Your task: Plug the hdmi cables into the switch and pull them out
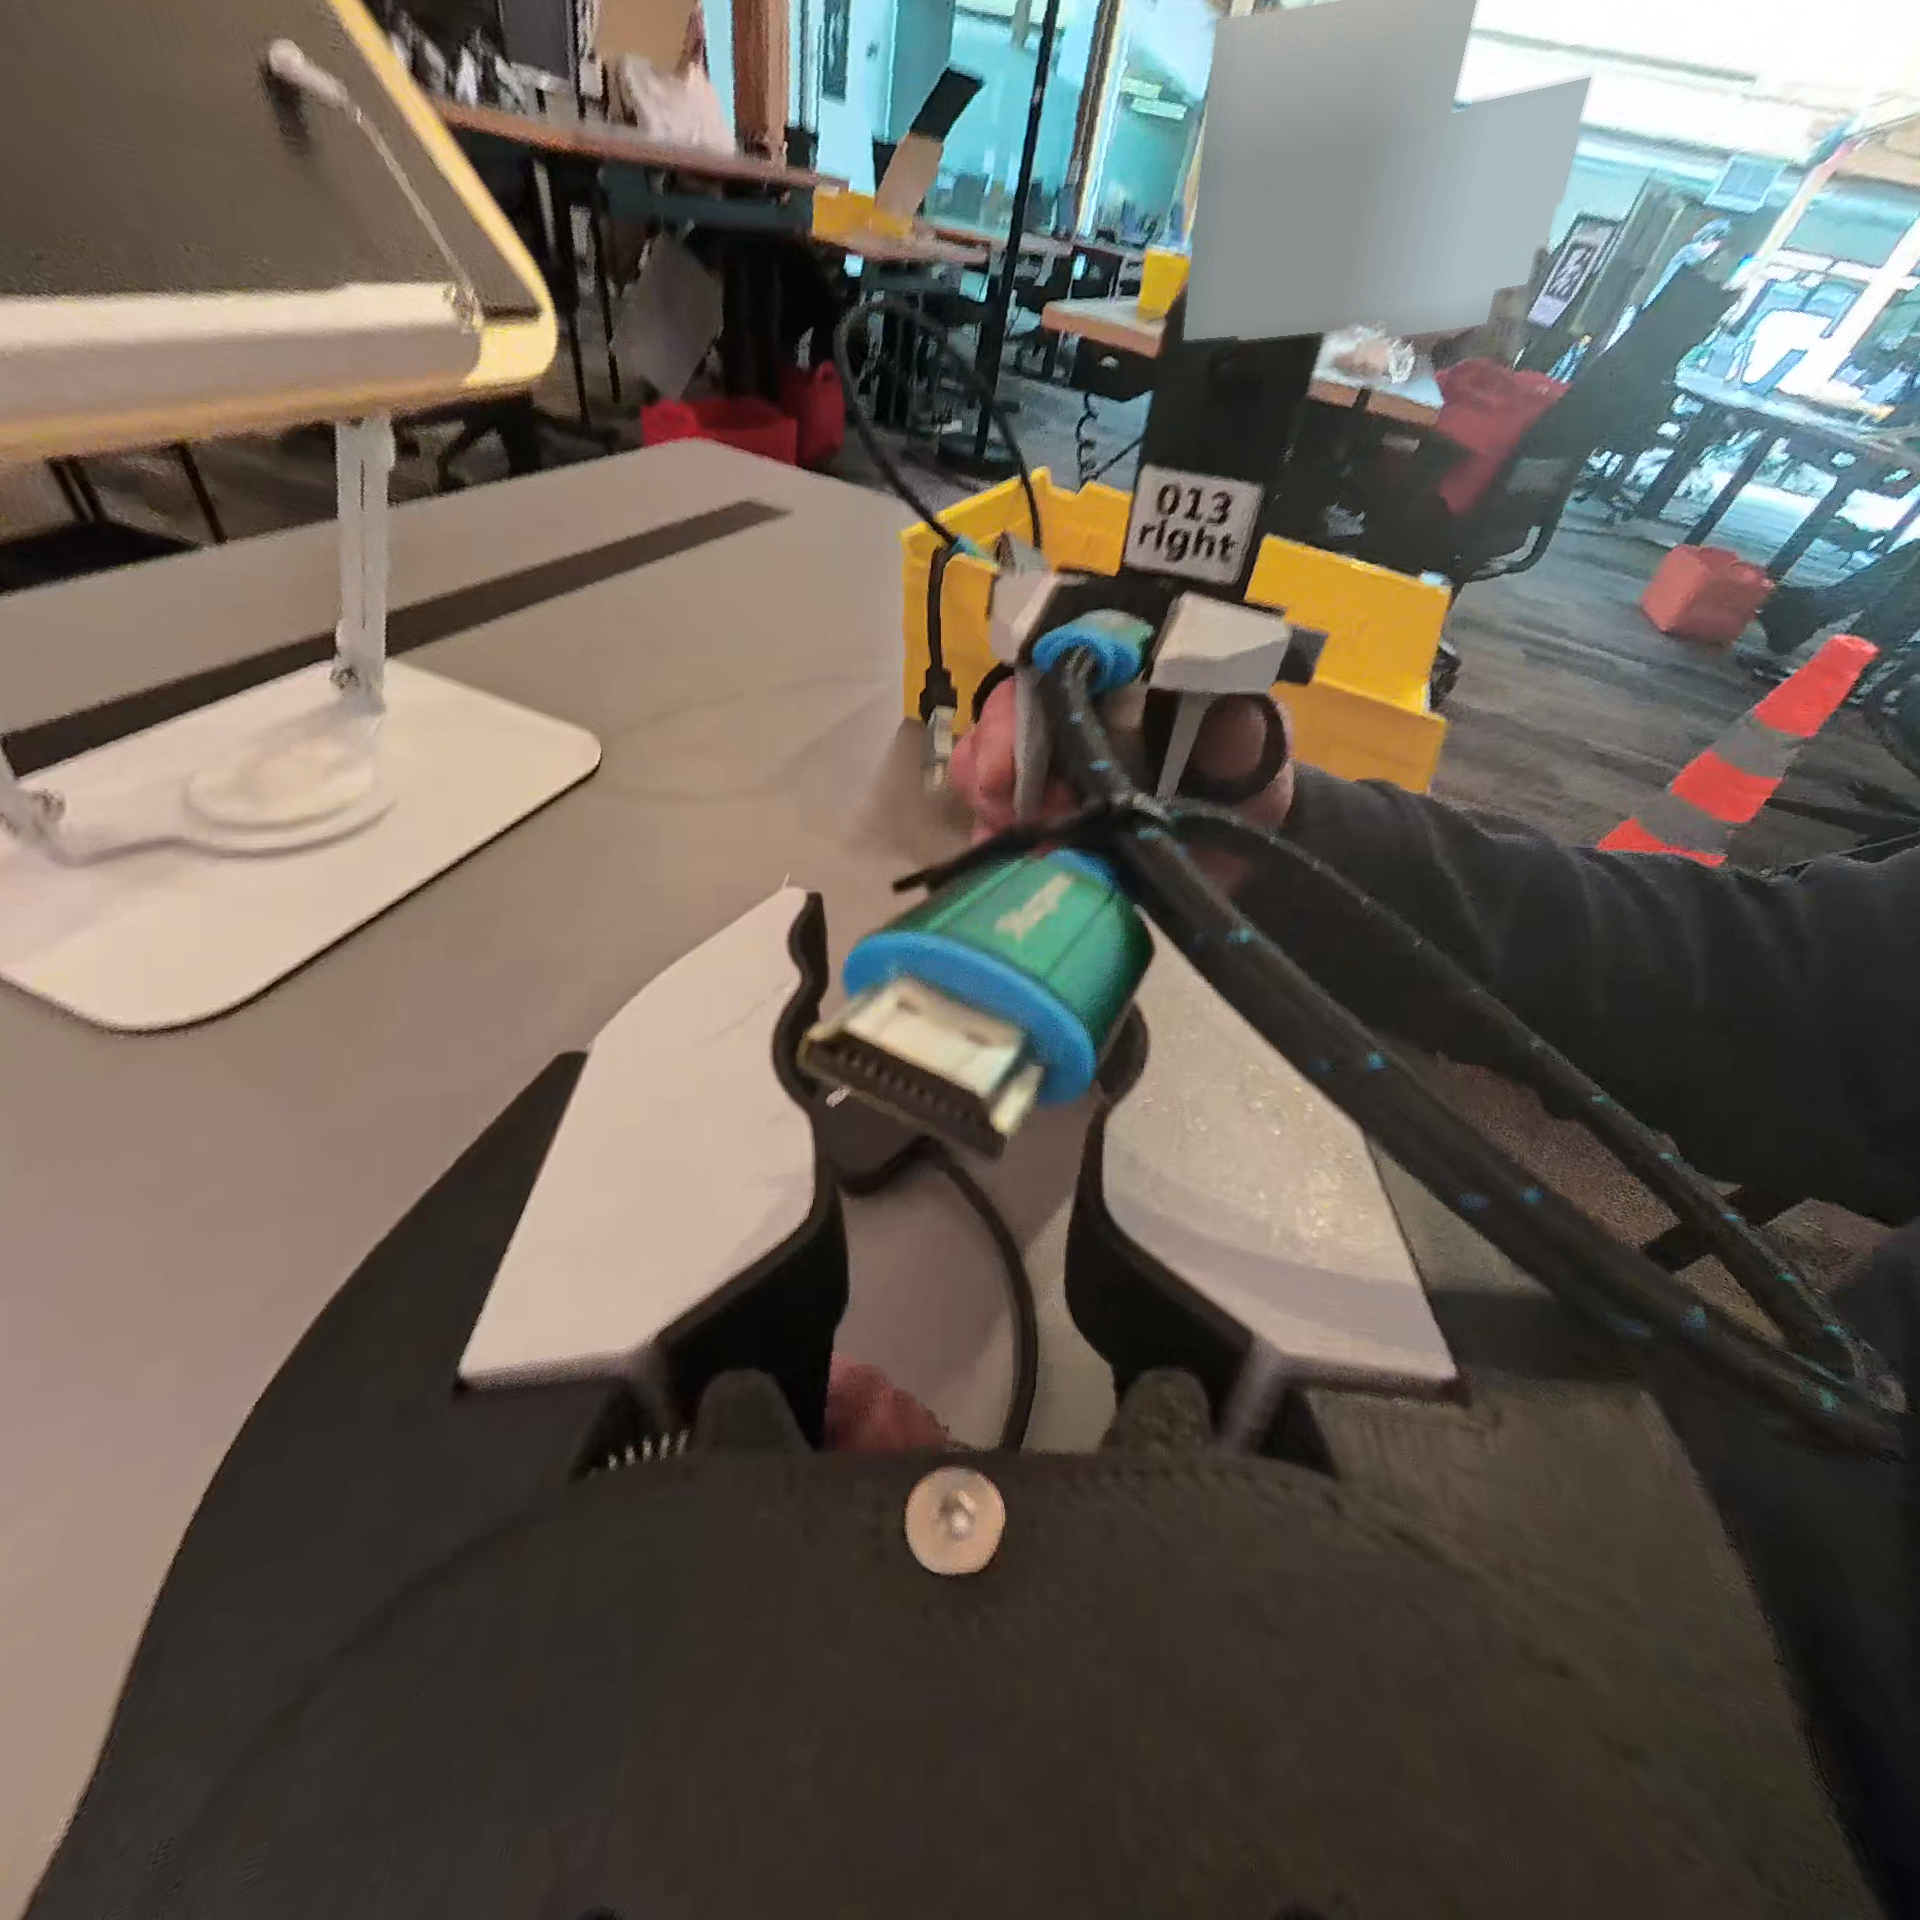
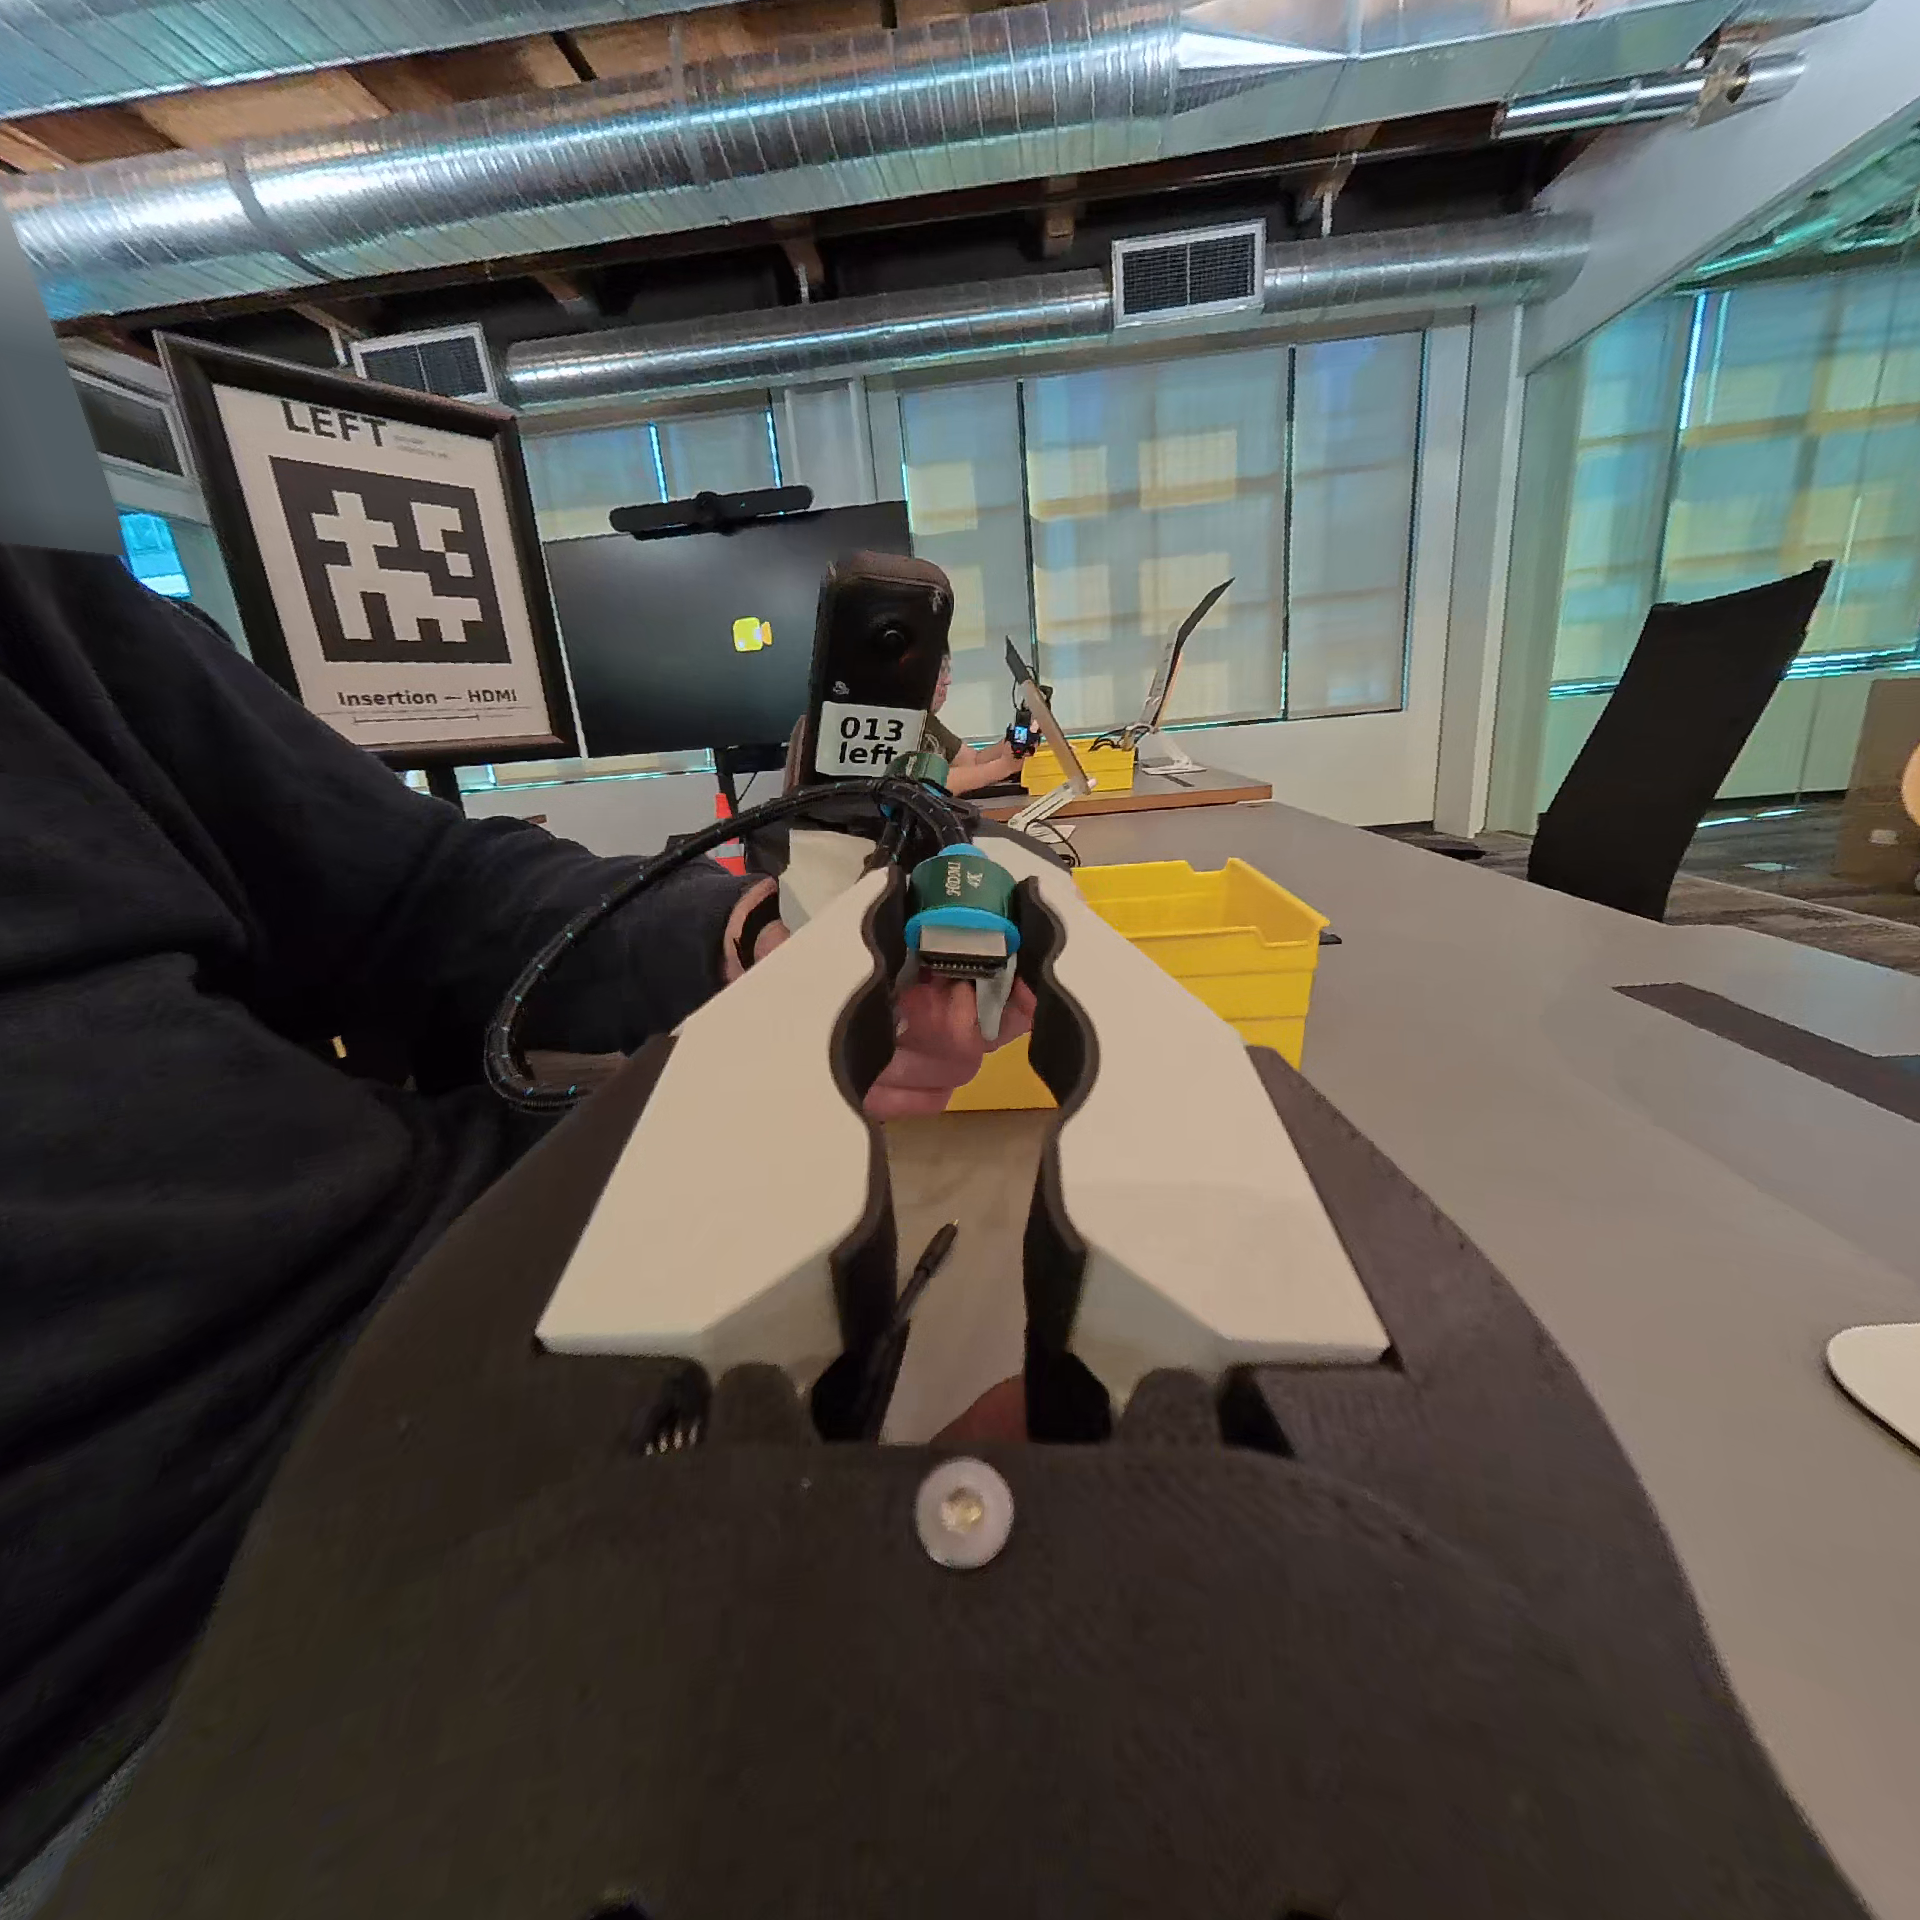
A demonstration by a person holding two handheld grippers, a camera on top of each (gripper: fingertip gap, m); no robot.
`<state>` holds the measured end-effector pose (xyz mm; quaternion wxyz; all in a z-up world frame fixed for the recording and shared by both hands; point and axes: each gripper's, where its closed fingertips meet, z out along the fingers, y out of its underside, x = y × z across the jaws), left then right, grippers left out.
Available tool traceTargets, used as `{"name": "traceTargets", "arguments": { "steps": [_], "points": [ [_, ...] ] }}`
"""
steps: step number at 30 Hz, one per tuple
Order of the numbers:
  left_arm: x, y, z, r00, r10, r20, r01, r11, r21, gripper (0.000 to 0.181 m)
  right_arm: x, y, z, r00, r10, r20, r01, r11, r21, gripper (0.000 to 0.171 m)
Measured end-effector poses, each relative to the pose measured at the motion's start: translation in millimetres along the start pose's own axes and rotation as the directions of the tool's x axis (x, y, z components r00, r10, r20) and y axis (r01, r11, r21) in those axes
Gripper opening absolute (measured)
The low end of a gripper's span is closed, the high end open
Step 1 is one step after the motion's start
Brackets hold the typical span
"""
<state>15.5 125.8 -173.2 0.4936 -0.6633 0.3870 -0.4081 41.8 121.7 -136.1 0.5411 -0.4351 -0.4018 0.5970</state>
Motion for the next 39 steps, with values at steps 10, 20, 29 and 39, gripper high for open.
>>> {"name": "traceTargets", "arguments": {
  "steps": [10,20,29,39],
  "points": [
    [18,-13,9,0.998,0.052,-0.033,-0.049,0.994,0.096,0.042,-8,12,7,0.999,0.025,0.047,-0.022,0.998,-0.055,0.019],
    [31,-20,11,0.991,0.130,-0.024,-0.126,0.984,0.126,0.035,-13,25,12,0.996,0.053,0.078,-0.043,0.992,-0.121,0.019],
    [27,-22,12,0.993,0.122,-0.002,-0.121,0.985,0.125,0.019,-14,30,12,0.996,0.041,0.077,-0.028,0.987,-0.158,0.019],
    [28,-6,11,0.978,0.203,-0.043,-0.204,0.979,-0.024,0.024,-18,45,10,0.995,-0.059,0.076,0.078,0.957,-0.278,0.018]
  ]
}}
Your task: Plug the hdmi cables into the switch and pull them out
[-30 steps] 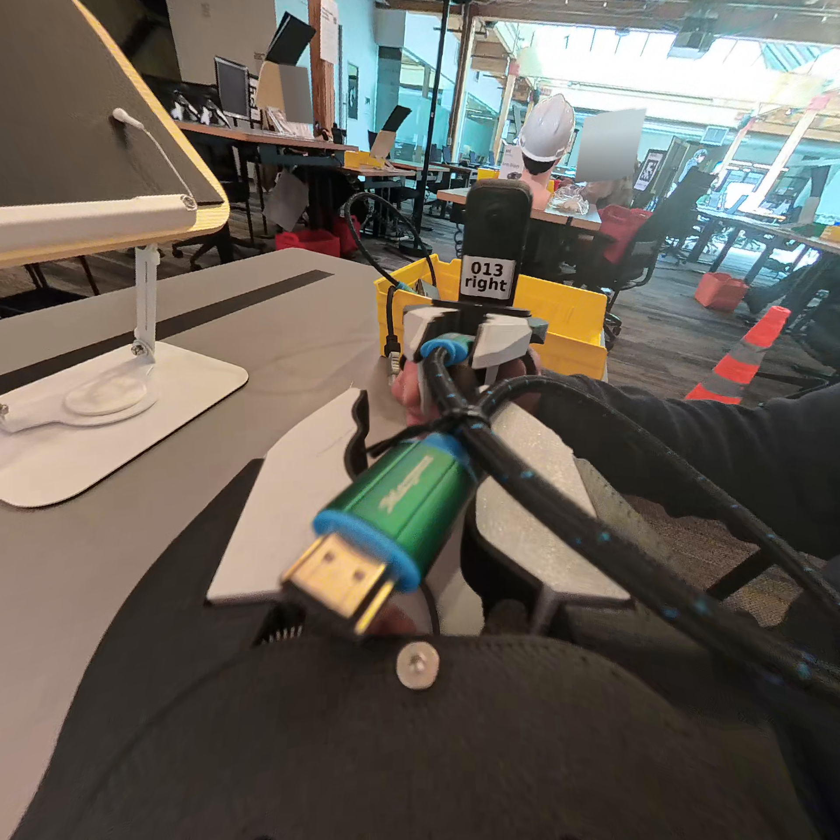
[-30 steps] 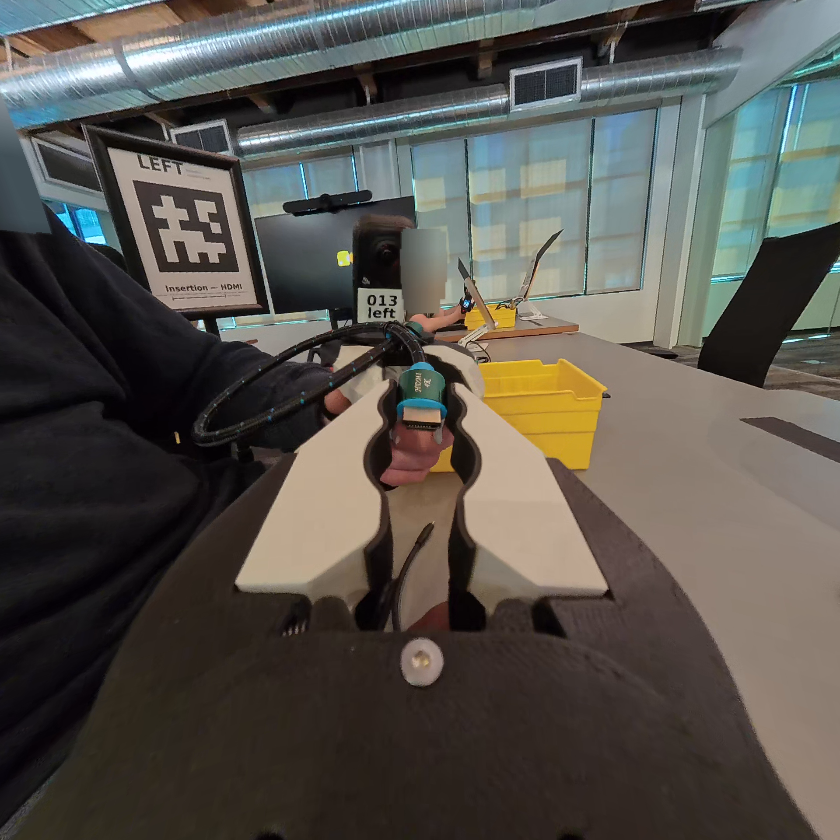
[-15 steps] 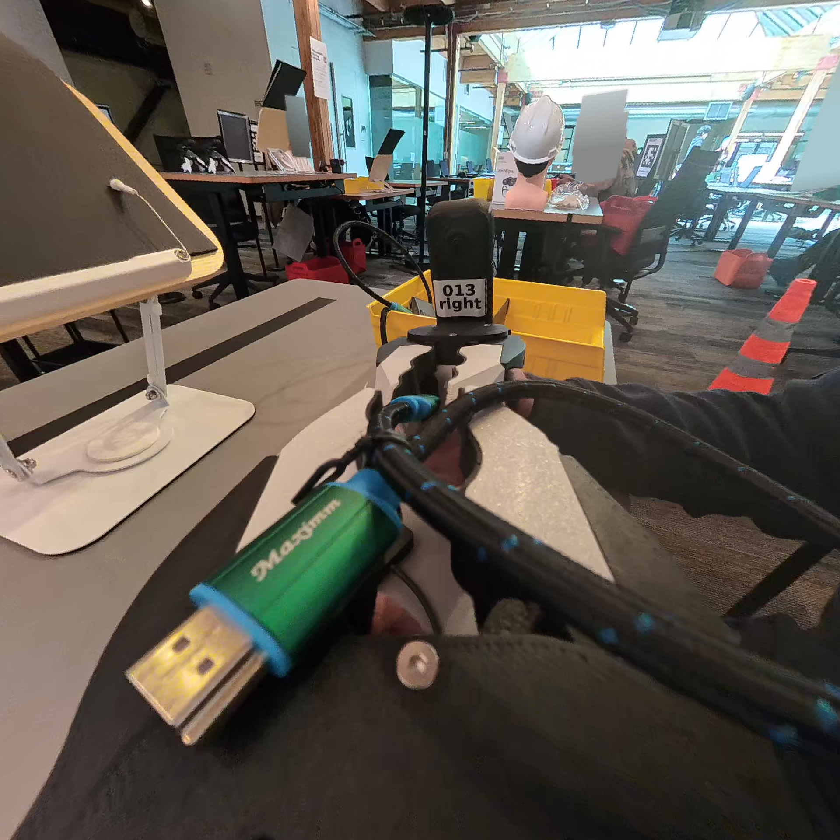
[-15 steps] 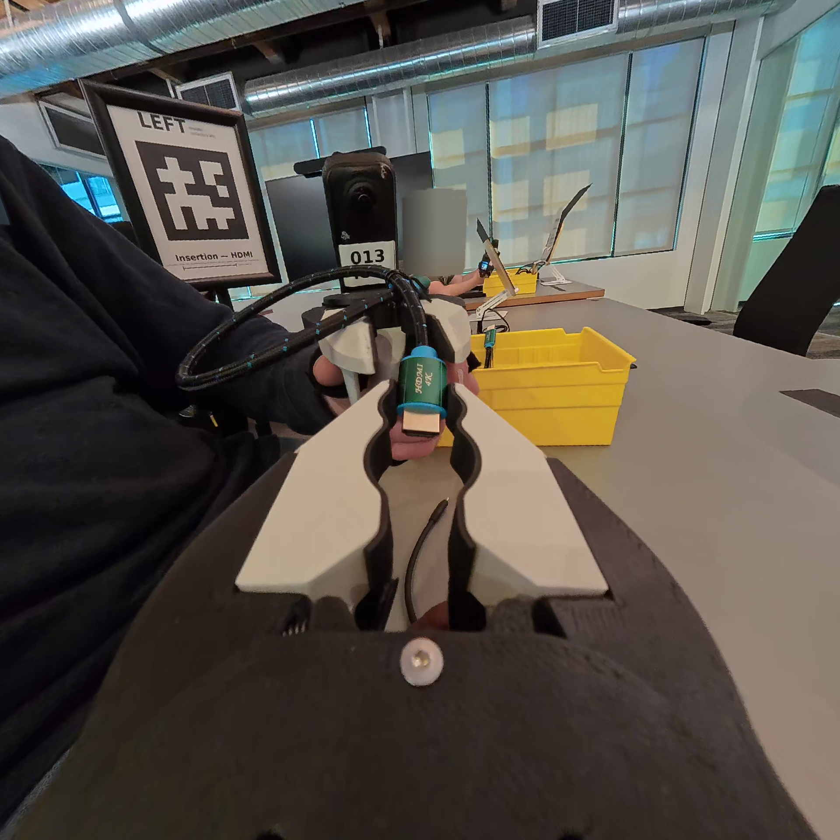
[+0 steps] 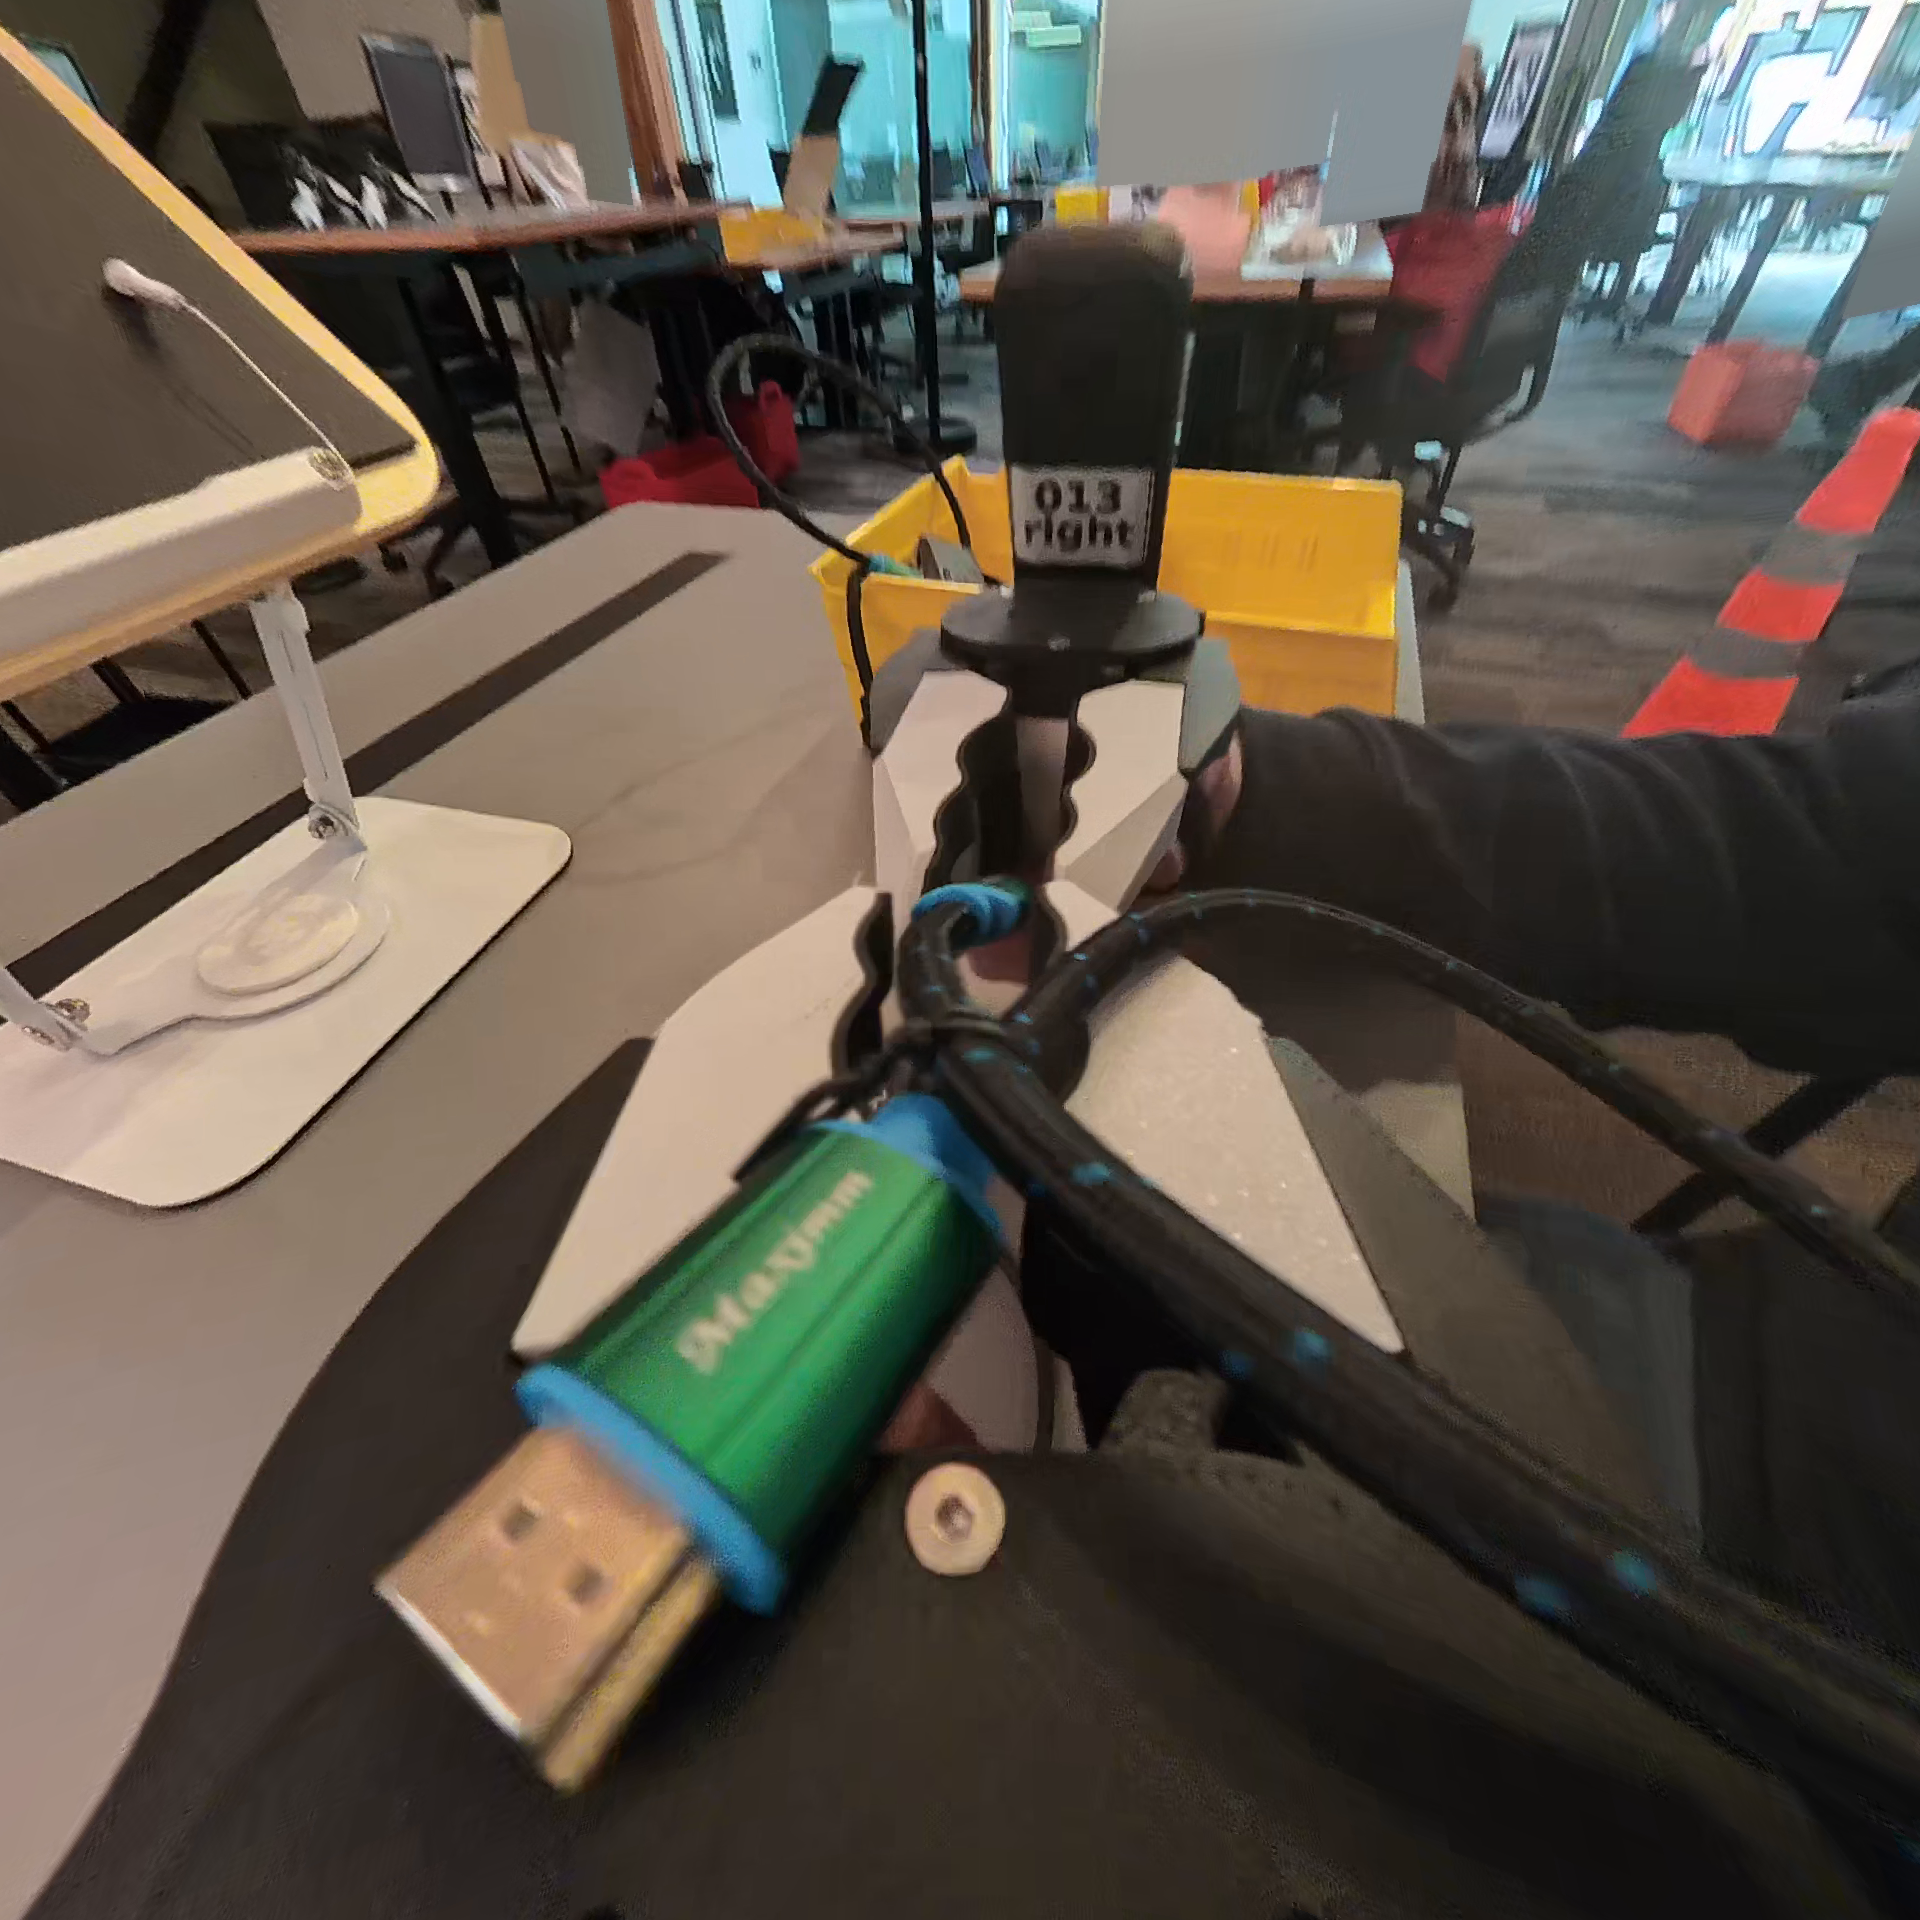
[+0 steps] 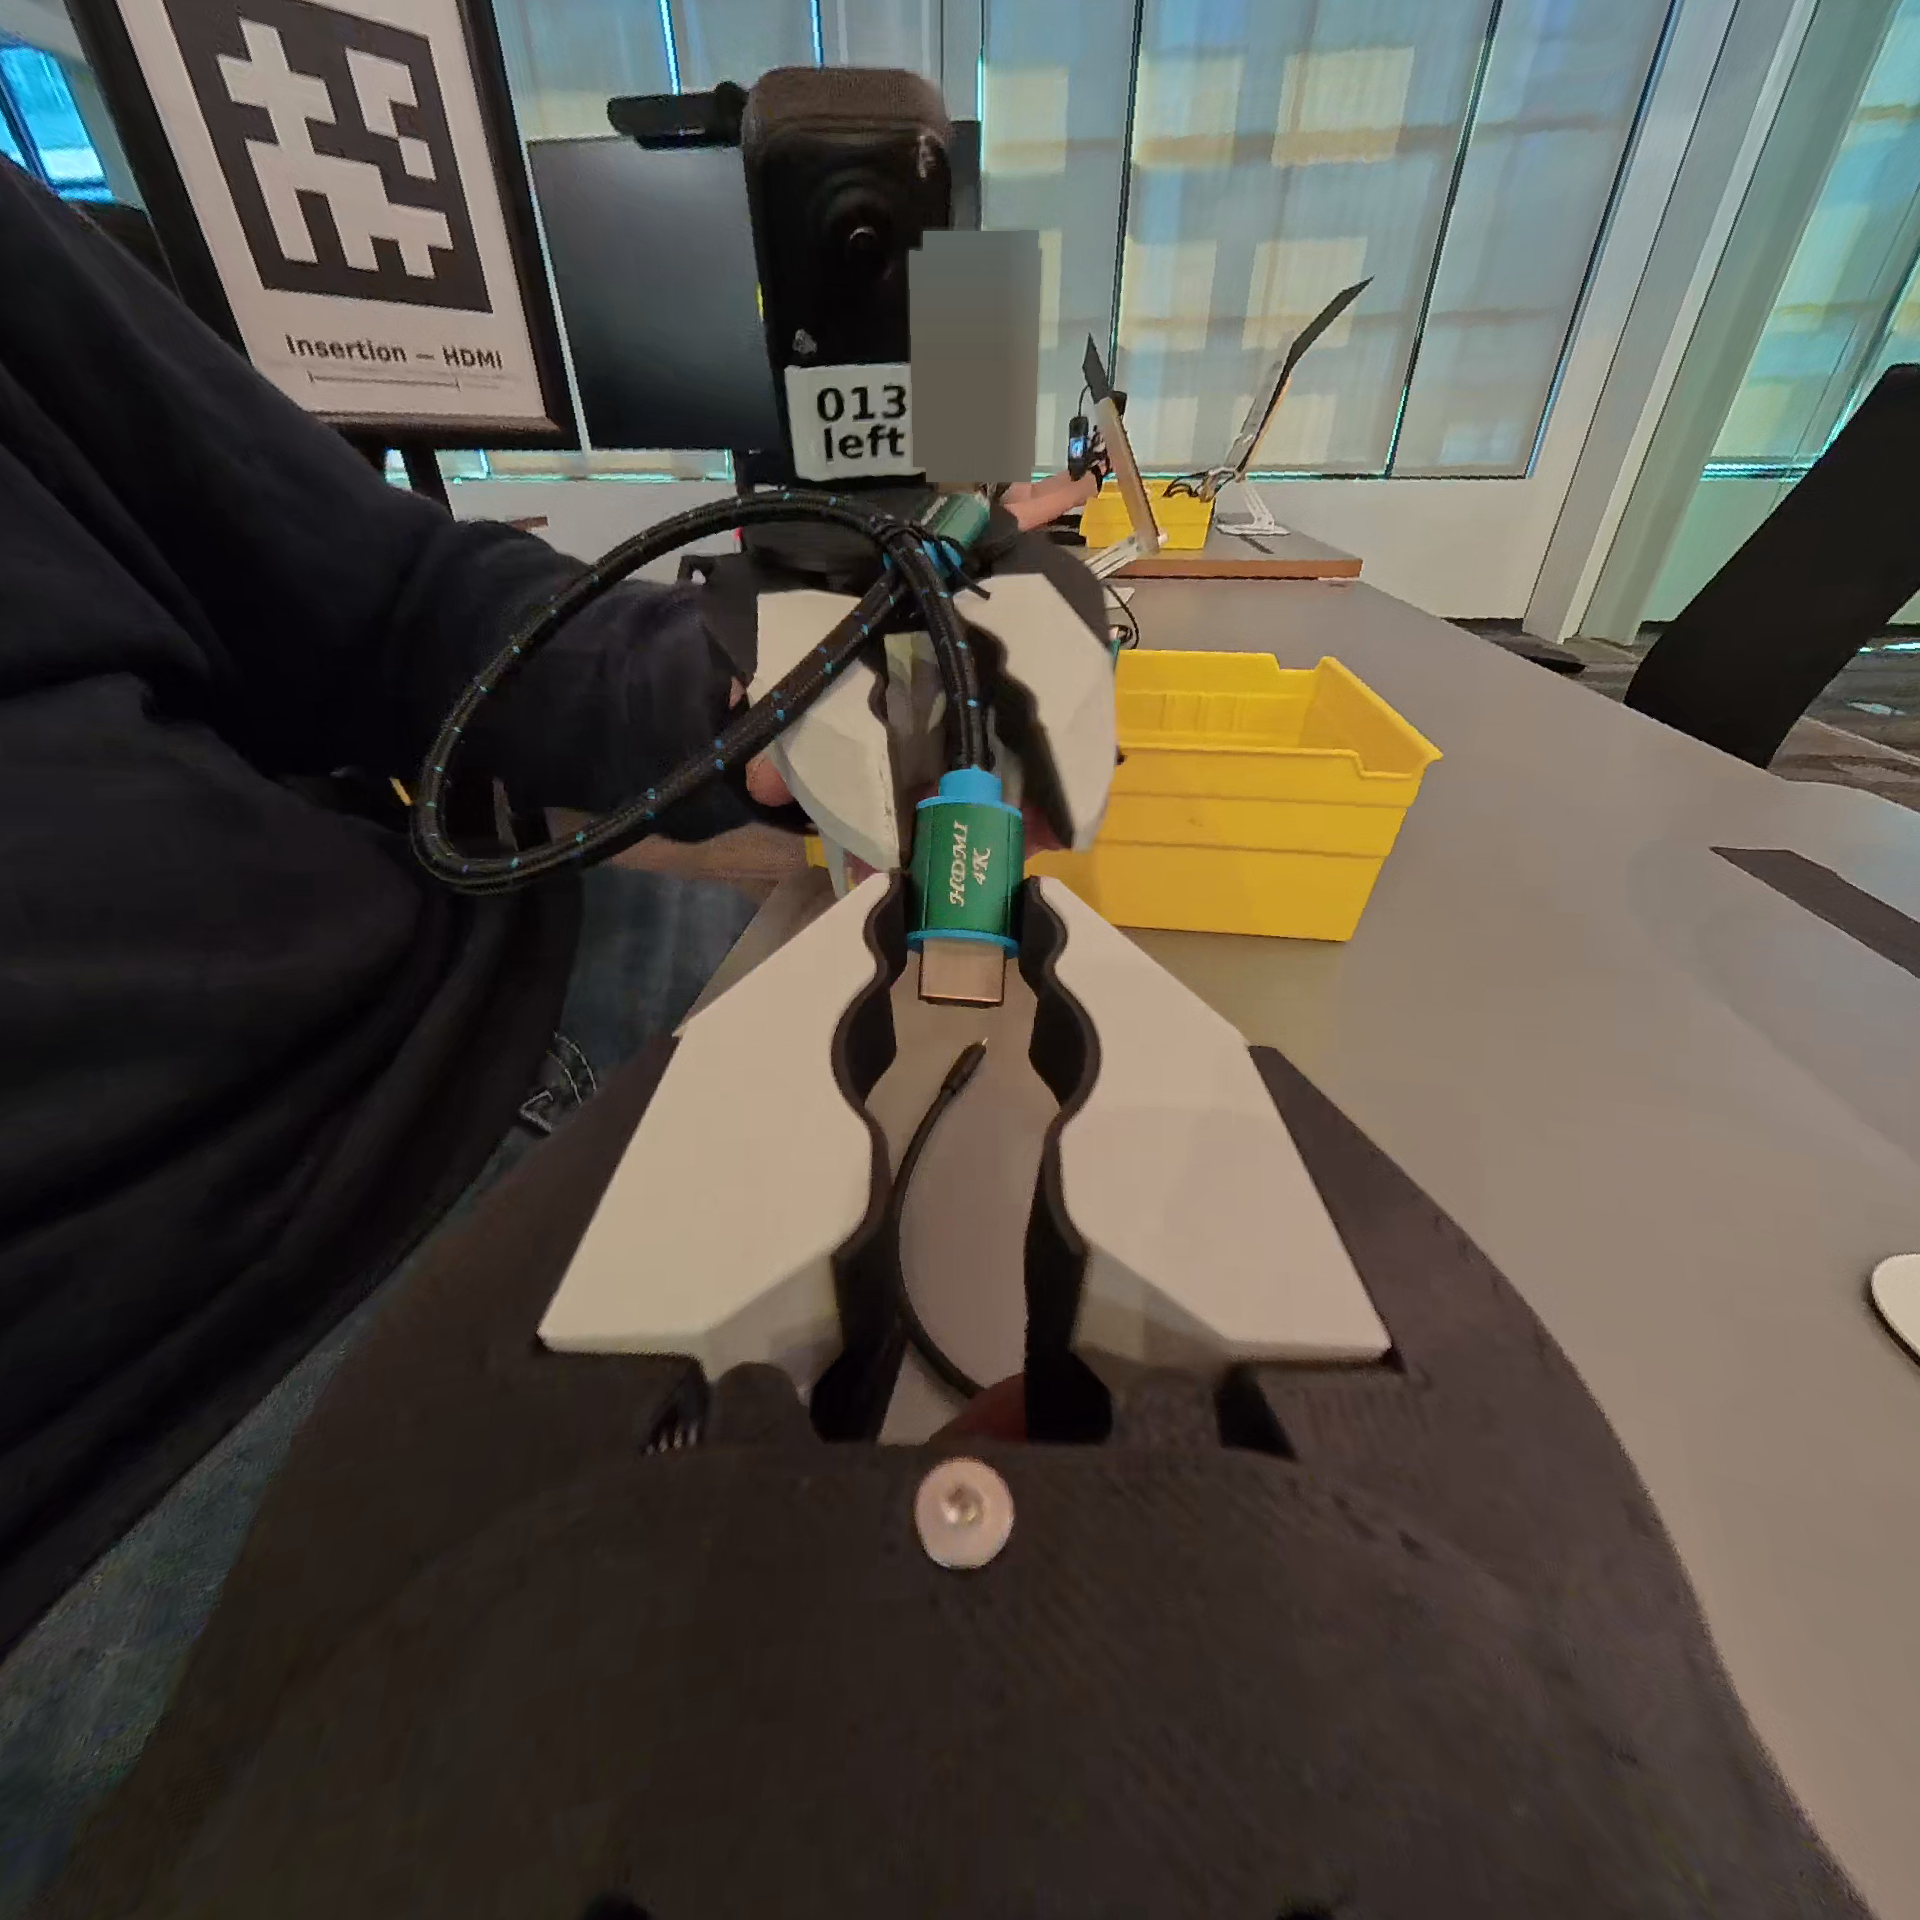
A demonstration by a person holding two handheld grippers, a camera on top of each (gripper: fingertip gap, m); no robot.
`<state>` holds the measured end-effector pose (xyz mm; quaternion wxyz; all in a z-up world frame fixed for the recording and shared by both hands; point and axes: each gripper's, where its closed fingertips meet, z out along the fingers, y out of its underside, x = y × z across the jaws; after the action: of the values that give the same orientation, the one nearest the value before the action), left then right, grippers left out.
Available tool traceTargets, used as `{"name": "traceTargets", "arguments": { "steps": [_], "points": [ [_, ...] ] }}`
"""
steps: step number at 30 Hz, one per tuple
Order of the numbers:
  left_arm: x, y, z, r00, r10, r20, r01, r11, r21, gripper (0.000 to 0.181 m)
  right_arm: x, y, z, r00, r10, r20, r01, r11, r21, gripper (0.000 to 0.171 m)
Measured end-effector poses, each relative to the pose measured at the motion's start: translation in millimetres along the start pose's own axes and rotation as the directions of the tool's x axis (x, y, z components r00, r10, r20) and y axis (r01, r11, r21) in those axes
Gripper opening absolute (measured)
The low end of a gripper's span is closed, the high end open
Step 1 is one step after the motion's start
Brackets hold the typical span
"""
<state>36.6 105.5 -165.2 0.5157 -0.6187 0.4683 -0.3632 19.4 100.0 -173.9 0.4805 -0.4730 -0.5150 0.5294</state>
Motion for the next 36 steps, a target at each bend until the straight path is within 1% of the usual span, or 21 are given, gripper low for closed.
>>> {"name": "traceTargets", "arguments": {
  "steps": [2,7,10,14,22,26,28,36],
  "points": [
    [-1,4,-1,1.000,0.017,-0.005,-0.018,0.999,-0.039,0.032,-1,2,0,1.000,-0.014,0.000,0.014,1.000,-0.021,0.018],
    [6,8,0,0.997,0.046,-0.059,-0.052,0.994,-0.095,0.036,-5,12,5,0.999,-0.032,0.016,0.034,0.997,-0.076,0.019],
    [10,15,2,0.995,0.054,-0.087,-0.066,0.988,-0.137,0.042,-7,14,7,0.999,-0.037,0.024,0.039,0.995,-0.089,0.019],
    [12,18,2,0.992,0.075,-0.098,-0.089,0.985,-0.147,0.034,-6,17,7,0.999,-0.038,0.016,0.040,0.994,-0.106,0.018],
    [14,19,1,0.989,0.101,-0.106,-0.116,0.982,-0.147,0.028,-7,20,8,0.999,-0.048,0.018,0.050,0.991,-0.126,0.018],
    [15,17,0,0.989,0.084,-0.120,-0.101,0.985,-0.137,0.026,-10,19,8,0.998,-0.056,0.030,0.059,0.990,-0.126,0.019],
    [16,15,0,0.990,0.063,-0.129,-0.078,0.990,-0.119,0.019,-12,18,7,0.997,-0.065,0.040,0.069,0.990,-0.122,0.019],
    [14,16,-1,0.992,0.050,-0.115,-0.061,0.993,-0.099,0.019,-8,18,8,0.995,-0.103,0.007,0.103,0.986,-0.128,0.018]
  ]
}}
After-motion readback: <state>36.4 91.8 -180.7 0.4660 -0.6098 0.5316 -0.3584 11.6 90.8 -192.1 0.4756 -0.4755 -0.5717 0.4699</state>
